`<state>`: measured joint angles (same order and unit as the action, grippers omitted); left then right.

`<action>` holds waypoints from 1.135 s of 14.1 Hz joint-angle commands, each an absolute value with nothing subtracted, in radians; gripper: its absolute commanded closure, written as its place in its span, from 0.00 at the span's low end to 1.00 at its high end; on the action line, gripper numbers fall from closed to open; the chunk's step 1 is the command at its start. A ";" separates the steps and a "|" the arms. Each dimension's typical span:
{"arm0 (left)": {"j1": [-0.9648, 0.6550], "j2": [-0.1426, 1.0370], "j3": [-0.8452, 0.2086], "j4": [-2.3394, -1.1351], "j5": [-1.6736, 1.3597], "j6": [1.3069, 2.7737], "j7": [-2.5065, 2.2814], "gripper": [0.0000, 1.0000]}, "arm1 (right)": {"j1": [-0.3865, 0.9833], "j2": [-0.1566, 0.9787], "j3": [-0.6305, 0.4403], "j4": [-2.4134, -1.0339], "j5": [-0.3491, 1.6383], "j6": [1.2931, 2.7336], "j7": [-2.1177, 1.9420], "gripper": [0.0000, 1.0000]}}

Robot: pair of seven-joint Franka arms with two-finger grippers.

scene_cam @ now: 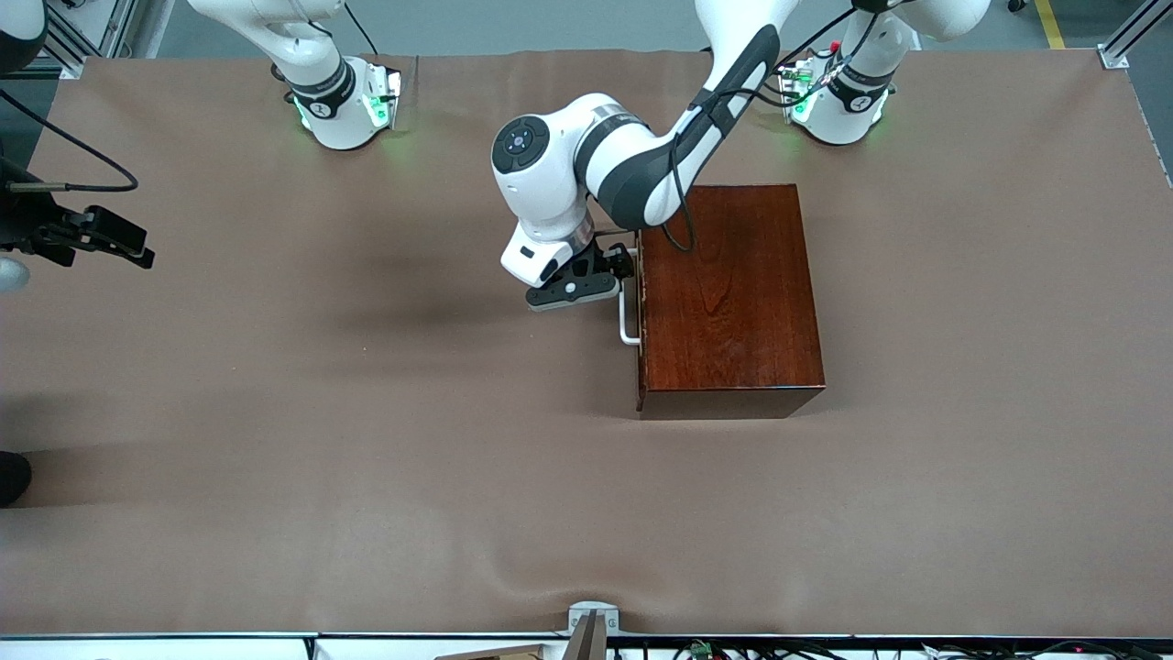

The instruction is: Open drawer, take yellow block, close drawer

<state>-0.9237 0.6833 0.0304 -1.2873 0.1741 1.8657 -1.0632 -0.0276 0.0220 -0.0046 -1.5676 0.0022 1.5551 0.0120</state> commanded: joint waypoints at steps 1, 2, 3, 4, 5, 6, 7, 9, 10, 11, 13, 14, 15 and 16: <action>-0.928 0.699 0.040 -1.258 0.204 1.847 -1.083 0.00 | -0.032 0.005 0.000 -1.582 0.014 1.551 0.014 0.00; -0.928 0.703 0.040 -1.259 0.203 1.847 -1.083 0.00 | -0.032 0.005 0.000 -1.582 0.014 1.551 0.014 0.00; -0.928 0.712 0.040 -1.259 0.202 1.847 -1.083 0.00 | -0.034 0.005 0.000 -1.582 0.014 1.551 0.014 0.00; -0.928 0.715 0.040 -1.259 0.202 1.847 -1.083 0.00 | -0.034 0.005 0.000 -1.582 0.014 1.551 0.014 0.00; -0.927 0.715 0.040 -1.259 0.202 1.847 -1.083 0.00 | -0.034 0.005 0.000 -1.582 0.014 1.551 0.014 0.00; -0.927 0.719 0.040 -1.261 0.199 1.847 -1.083 0.00 | -0.032 0.005 0.000 -1.582 0.014 1.551 0.014 0.00; -0.925 0.726 0.040 -1.261 0.199 1.847 -1.083 0.00 | -0.032 0.005 0.000 -1.582 0.014 1.551 0.014 0.00; -0.925 0.733 0.040 -1.261 0.196 1.845 -1.085 0.00 | -0.034 0.005 0.000 -1.582 0.014 1.551 0.014 0.00; -0.925 0.735 0.040 -1.261 0.196 1.845 -1.085 0.00 | -0.032 0.005 0.000 -1.582 0.014 1.551 0.014 0.00; -0.925 0.736 0.040 -1.261 0.195 1.845 -1.085 0.00 | -0.032 0.005 0.000 -1.582 0.014 1.551 0.014 0.00; -0.923 0.744 0.040 -1.261 0.195 1.845 -1.086 0.00 | -0.032 0.005 0.000 -1.582 0.014 1.551 0.014 0.00; -0.923 0.747 0.040 -1.261 0.195 1.845 -1.086 0.00 | -0.032 0.005 0.000 -1.582 0.012 1.551 0.014 0.00; -0.923 0.753 0.040 -1.261 0.195 1.847 -1.086 0.00 | -0.032 0.005 0.000 -1.582 0.012 1.551 0.014 0.00; -0.923 0.755 0.040 -1.261 0.195 1.845 -1.086 0.00 | -0.032 0.005 0.000 -1.582 0.014 1.551 0.014 0.00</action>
<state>-0.9221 0.7333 0.0405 -1.2878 0.1741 1.8619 -1.0643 -0.0276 0.0220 -0.0045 -1.5676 0.0022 1.5539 0.0120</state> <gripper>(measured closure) 0.000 0.000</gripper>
